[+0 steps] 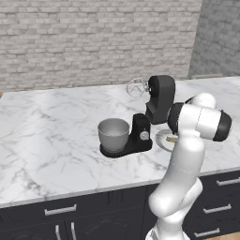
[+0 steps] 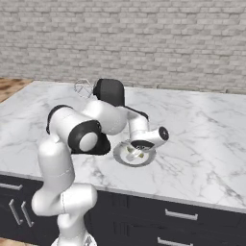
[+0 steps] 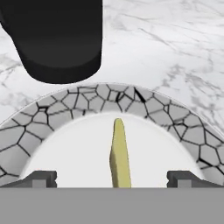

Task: Add butter and sugar cubes to the stand mixer bowl and then turn on the stand mixer to begin making frosting.

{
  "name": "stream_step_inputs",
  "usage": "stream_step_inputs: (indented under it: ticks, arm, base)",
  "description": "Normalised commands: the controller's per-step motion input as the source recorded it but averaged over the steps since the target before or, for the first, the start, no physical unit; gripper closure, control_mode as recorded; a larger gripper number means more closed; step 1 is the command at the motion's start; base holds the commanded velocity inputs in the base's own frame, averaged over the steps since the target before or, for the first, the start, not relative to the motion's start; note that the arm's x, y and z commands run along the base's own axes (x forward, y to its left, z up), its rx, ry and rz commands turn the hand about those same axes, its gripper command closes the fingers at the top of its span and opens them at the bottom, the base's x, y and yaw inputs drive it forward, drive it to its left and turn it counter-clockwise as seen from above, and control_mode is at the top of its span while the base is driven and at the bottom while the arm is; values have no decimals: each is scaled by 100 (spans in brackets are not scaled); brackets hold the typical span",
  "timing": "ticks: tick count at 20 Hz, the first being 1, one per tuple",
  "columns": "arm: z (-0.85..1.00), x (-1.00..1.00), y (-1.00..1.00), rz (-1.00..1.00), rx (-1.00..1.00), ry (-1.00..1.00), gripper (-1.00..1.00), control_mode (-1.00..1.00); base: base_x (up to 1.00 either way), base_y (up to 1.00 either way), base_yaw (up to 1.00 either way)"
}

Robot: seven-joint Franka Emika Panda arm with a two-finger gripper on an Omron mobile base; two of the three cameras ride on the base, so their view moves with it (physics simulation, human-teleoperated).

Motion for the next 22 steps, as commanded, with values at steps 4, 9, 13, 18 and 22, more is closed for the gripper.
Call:
stream_step_inputs:
  ticks: [4, 9, 13, 18, 22]
  arm:
    - [-27, 33, -11, 0, 2, 0, -100, -100]
    - [-26, 32, -6, 0, 1, 0, -100, -100]
    - [-27, 24, -1, 0, 0, 1, -100, -100]
    - [-30, 0, 0, 0, 0, 3, 100, -100]
    - [-6, -35, 0, 0, 0, 0, 100, -100]
  base:
    - [0, 0, 0]
    - [0, 0, 0]
    - [0, 0, 0]
    - [0, 0, 0]
    - [0, 0, 0]
